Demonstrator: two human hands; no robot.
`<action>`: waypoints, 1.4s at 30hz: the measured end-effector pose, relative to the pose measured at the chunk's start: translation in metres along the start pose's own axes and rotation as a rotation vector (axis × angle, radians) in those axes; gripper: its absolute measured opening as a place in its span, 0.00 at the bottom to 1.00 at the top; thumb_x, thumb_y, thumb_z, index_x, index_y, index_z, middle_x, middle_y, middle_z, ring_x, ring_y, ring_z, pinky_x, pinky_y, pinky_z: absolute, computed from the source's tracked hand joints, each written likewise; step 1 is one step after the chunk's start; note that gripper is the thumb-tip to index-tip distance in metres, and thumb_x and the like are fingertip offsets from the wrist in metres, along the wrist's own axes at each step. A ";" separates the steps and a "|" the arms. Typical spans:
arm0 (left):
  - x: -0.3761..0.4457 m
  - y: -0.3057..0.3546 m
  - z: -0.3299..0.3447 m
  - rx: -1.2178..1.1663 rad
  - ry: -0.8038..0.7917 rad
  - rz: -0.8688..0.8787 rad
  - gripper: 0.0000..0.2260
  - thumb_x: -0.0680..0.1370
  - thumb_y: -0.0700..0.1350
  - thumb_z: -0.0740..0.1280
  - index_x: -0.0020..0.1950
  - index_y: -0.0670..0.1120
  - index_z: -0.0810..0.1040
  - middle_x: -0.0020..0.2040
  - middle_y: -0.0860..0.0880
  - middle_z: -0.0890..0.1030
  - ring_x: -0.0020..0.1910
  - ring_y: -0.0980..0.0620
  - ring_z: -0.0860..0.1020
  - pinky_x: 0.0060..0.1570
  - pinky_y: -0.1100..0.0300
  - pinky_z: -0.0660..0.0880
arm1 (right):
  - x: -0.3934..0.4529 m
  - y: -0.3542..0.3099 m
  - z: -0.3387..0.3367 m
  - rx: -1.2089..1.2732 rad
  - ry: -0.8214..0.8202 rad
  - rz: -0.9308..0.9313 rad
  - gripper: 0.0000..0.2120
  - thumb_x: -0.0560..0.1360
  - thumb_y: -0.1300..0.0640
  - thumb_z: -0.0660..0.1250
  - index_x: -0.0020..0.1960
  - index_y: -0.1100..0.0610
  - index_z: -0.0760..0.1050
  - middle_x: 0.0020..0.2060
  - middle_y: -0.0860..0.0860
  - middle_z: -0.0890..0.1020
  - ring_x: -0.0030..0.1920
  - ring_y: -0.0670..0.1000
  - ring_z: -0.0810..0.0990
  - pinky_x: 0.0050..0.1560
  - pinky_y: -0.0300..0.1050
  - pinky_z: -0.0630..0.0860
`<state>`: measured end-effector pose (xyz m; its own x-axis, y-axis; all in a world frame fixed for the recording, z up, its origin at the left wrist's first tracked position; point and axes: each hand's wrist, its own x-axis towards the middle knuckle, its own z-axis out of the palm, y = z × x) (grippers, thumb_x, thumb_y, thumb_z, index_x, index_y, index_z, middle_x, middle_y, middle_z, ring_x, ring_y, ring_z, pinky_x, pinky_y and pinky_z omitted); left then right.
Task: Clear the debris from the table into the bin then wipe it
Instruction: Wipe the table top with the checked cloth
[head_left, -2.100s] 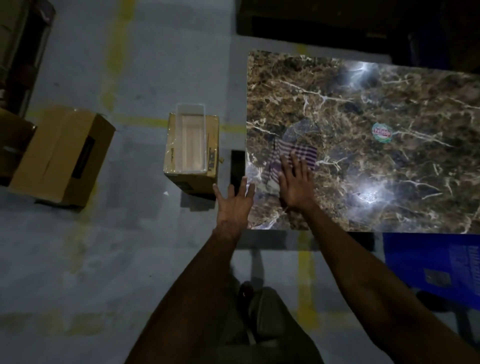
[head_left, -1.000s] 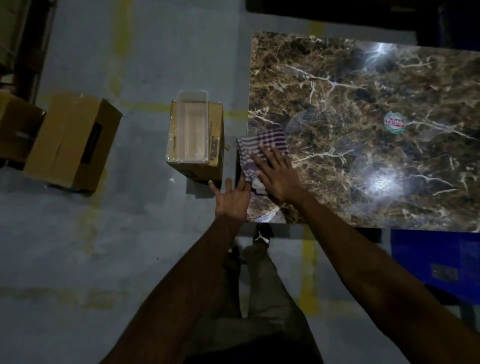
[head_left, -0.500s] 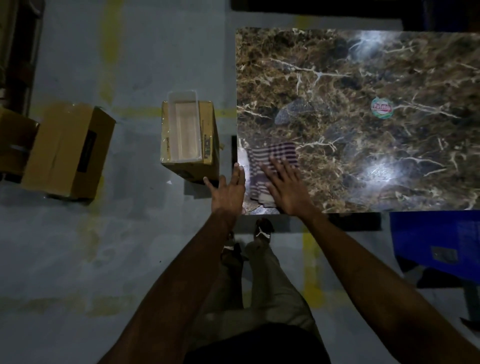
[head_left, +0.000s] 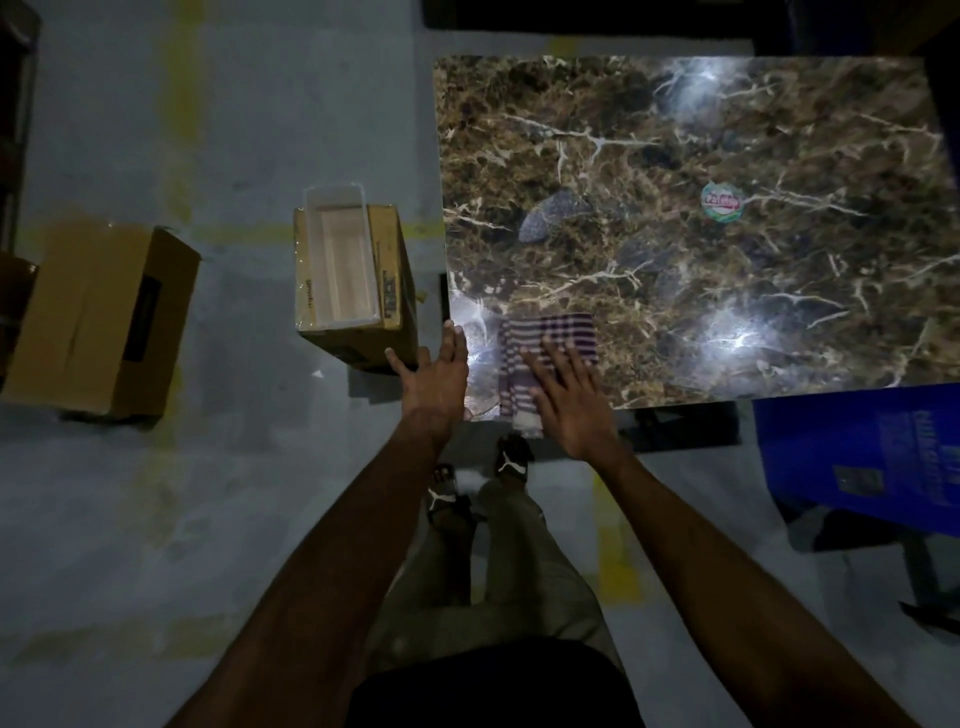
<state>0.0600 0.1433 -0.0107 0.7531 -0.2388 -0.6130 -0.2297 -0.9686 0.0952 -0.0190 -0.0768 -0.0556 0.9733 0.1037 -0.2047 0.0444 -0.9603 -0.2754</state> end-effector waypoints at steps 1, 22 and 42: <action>0.000 -0.001 0.000 0.004 0.002 0.005 0.58 0.72 0.52 0.79 0.84 0.45 0.37 0.85 0.48 0.41 0.80 0.34 0.56 0.70 0.19 0.46 | 0.005 0.005 -0.003 0.014 0.012 0.059 0.27 0.86 0.42 0.46 0.84 0.42 0.45 0.84 0.50 0.47 0.84 0.57 0.45 0.81 0.60 0.50; 0.004 -0.001 0.003 0.060 0.019 -0.002 0.58 0.72 0.55 0.79 0.84 0.44 0.39 0.85 0.47 0.42 0.80 0.33 0.58 0.70 0.19 0.49 | 0.007 -0.037 0.011 0.071 0.006 0.117 0.27 0.86 0.43 0.44 0.85 0.45 0.48 0.85 0.51 0.47 0.84 0.59 0.45 0.80 0.62 0.44; 0.000 0.000 0.001 0.088 0.036 -0.045 0.58 0.71 0.58 0.79 0.84 0.46 0.38 0.85 0.49 0.42 0.82 0.33 0.51 0.73 0.22 0.48 | 0.031 0.012 -0.018 0.079 -0.068 0.051 0.28 0.86 0.42 0.47 0.84 0.39 0.45 0.84 0.49 0.47 0.84 0.58 0.47 0.80 0.63 0.52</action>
<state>0.0590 0.1439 -0.0114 0.7853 -0.1992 -0.5862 -0.2474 -0.9689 -0.0022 0.0156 -0.0897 -0.0479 0.9562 0.0753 -0.2827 -0.0252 -0.9416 -0.3359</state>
